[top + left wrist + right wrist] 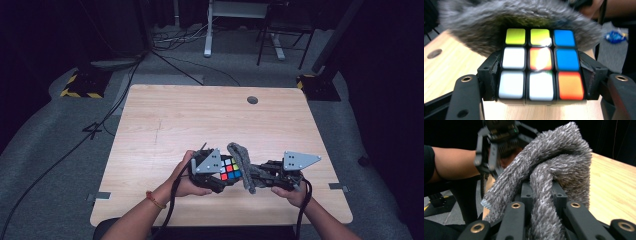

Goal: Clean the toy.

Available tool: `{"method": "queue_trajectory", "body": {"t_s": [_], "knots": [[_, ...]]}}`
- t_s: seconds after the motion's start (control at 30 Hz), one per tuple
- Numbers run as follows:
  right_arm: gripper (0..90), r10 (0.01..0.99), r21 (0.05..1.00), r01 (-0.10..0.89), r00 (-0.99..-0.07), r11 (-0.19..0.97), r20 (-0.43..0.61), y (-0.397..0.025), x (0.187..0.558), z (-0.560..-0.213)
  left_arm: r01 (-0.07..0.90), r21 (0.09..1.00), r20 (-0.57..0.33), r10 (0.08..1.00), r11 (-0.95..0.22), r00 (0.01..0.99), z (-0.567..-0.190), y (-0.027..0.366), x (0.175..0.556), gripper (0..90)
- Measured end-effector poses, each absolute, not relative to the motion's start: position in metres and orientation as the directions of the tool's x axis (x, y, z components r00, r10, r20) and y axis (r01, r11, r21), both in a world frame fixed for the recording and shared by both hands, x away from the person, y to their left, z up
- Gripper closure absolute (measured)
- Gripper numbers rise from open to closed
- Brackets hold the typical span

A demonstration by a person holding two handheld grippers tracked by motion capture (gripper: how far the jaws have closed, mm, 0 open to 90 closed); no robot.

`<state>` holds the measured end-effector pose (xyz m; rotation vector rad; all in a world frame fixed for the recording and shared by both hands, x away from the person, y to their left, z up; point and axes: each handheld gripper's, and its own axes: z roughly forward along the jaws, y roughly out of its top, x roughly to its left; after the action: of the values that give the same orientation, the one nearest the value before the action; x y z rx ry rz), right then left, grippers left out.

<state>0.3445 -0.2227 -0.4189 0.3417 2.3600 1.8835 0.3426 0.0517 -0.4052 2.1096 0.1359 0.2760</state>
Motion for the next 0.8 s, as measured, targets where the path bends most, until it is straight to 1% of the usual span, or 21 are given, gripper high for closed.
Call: {"method": "queue_trajectory", "body": {"t_s": [0.1,0.2,0.4,0.5,0.57,0.7,0.8], "knots": [[77.7,0.26,0.967,0.094,-0.965,0.237,0.03,-0.22,0.343,-0.417,-0.015,0.847,0.153,0.217,-0.532,0.964,-0.404,0.051,0.343,32.7],[77.8,0.281,0.962,0.11,-0.959,0.25,0.037,-0.22,0.346,-0.419,-0.018,0.855,0.159,0.229,-0.519,0.96,-0.4,0.054,0.343,33.0],[77.9,0.295,0.927,0.152,-0.954,0.342,0.048,-0.216,0.35,-0.434,-0.018,0.885,0.148,0.246,-0.466,0.958,-0.389,0.065,0.343,33.1],[77.8,0.286,0.928,0.164,-0.956,0.334,0.066,-0.214,0.35,-0.436,-0.02,0.886,0.146,0.24,-0.463,0.96,-0.389,0.066,0.343,33.1],[77.8,0.282,0.933,0.146,-0.958,0.329,0.051,-0.214,0.348,-0.435,-0.022,0.879,0.15,0.234,-0.475,0.961,-0.391,0.065,0.343,33.1],[77.8,0.261,0.96,0.111,-0.964,0.257,0.041,-0.218,0.343,-0.423,-0.03,0.846,0.168,0.213,-0.533,0.962,-0.399,0.057,0.342,33.1],[77.7,0.287,0.959,0.085,-0.958,0.269,0.004,-0.217,0.341,-0.419,-0.027,0.853,0.157,0.207,-0.521,0.966,-0.401,0.055,0.341,33.2]]}}
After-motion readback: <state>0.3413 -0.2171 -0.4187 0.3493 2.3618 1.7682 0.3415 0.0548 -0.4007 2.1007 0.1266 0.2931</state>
